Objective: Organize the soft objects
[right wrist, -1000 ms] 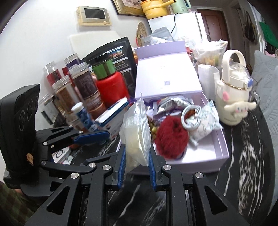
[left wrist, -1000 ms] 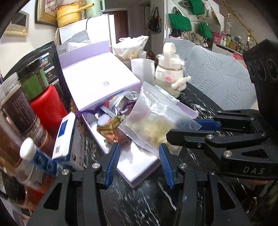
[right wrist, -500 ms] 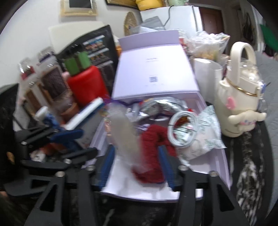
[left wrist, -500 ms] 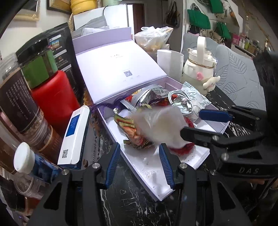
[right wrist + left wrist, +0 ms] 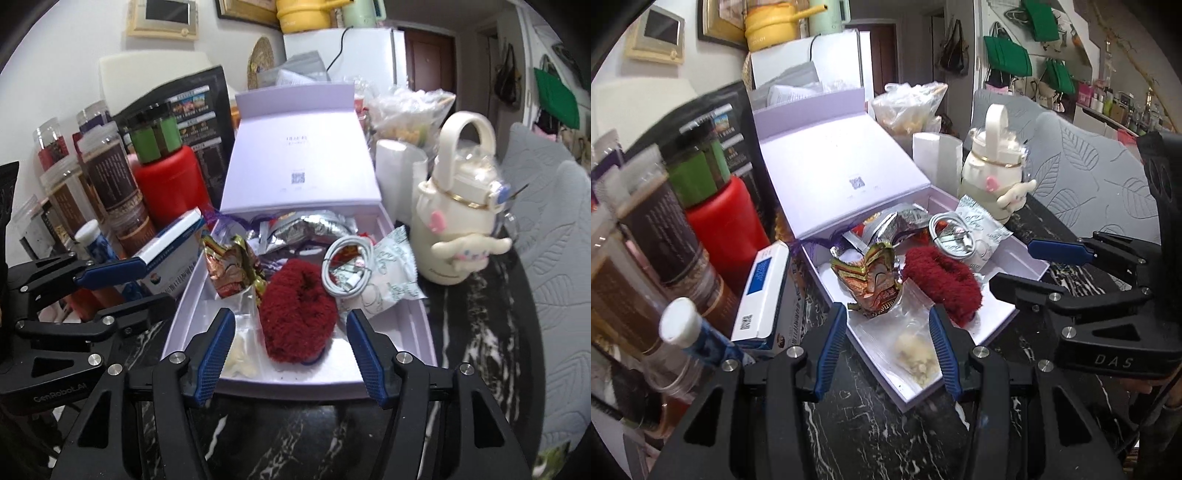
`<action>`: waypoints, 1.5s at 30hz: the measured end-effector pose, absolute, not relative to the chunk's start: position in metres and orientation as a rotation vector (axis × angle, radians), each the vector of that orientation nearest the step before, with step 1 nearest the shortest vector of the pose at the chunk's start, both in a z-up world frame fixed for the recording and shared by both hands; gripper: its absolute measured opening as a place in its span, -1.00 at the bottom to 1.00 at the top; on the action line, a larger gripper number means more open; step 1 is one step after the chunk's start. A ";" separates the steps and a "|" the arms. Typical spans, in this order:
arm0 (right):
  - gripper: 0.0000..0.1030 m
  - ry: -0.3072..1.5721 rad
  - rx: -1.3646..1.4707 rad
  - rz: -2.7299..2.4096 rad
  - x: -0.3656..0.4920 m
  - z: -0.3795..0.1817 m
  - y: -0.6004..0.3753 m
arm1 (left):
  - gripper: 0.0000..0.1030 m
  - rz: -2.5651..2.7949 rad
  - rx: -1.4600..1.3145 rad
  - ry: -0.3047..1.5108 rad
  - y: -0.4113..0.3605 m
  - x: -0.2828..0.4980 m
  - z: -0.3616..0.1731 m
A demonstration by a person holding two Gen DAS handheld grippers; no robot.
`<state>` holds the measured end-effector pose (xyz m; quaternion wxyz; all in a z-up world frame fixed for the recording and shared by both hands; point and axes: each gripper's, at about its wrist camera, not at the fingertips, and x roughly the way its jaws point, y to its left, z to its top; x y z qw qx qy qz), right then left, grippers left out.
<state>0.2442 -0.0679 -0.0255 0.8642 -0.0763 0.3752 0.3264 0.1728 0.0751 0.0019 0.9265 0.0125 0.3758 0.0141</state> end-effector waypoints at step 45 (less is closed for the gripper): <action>0.45 0.510 -0.163 0.378 0.014 0.036 -0.154 | -0.10 0.086 -0.008 0.619 0.014 -0.010 0.031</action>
